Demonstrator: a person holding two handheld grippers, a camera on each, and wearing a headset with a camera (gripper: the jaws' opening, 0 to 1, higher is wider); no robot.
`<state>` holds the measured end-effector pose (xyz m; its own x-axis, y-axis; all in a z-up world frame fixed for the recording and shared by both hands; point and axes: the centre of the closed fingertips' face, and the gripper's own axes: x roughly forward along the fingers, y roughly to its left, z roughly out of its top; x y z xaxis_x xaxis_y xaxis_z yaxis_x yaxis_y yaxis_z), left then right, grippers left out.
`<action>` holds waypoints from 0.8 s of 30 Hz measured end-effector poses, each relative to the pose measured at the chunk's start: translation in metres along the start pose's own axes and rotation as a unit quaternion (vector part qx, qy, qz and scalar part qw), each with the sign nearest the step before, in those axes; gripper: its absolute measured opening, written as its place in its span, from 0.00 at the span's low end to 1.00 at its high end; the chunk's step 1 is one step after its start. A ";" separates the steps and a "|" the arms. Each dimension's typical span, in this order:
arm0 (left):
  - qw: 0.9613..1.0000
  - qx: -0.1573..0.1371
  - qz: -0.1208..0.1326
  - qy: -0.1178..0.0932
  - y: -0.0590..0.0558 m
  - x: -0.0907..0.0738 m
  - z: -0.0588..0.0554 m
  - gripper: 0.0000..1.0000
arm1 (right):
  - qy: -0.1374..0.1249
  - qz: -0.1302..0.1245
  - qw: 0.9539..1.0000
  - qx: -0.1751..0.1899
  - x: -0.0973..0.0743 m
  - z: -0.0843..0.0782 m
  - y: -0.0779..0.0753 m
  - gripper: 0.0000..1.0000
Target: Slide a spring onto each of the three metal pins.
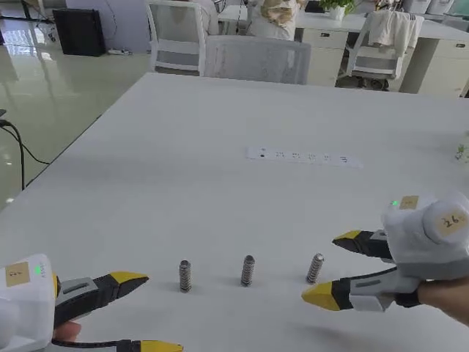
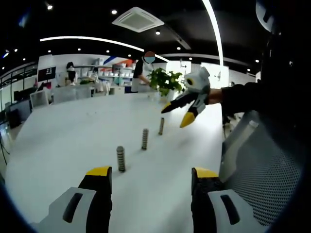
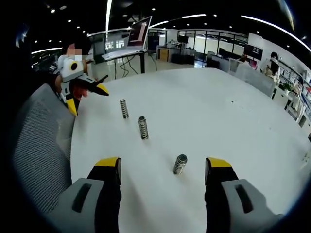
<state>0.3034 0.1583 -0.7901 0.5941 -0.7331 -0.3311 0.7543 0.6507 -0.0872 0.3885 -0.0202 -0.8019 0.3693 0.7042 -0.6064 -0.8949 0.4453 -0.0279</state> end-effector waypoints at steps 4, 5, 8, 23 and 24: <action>1.000 -0.001 0.001 -0.002 0.001 0.000 0.001 0.61 | -0.012 0.001 1.000 0.000 -0.002 -0.004 0.006 0.71; 1.000 -0.001 0.001 -0.002 0.001 0.000 0.000 0.61 | -0.016 -0.001 1.000 0.002 -0.003 -0.004 0.007 0.72; 1.000 -0.003 0.003 -0.003 0.001 -0.001 0.000 0.62 | -0.021 -0.001 1.000 0.005 -0.004 -0.007 0.010 0.73; 1.000 -0.007 0.002 -0.008 0.002 -0.001 -0.001 0.62 | -0.054 -0.008 0.998 0.011 -0.008 -0.008 0.019 0.83; 1.000 -0.008 0.002 -0.008 0.002 -0.001 -0.001 0.62 | -0.058 -0.007 0.998 0.013 -0.009 -0.007 0.020 0.84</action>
<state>0.3040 0.1605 -0.7906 0.6022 -0.7330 -0.3161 0.7471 0.6571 -0.1003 0.3659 -0.0216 -0.8032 0.4091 0.7562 -0.5107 -0.8834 0.4684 -0.0140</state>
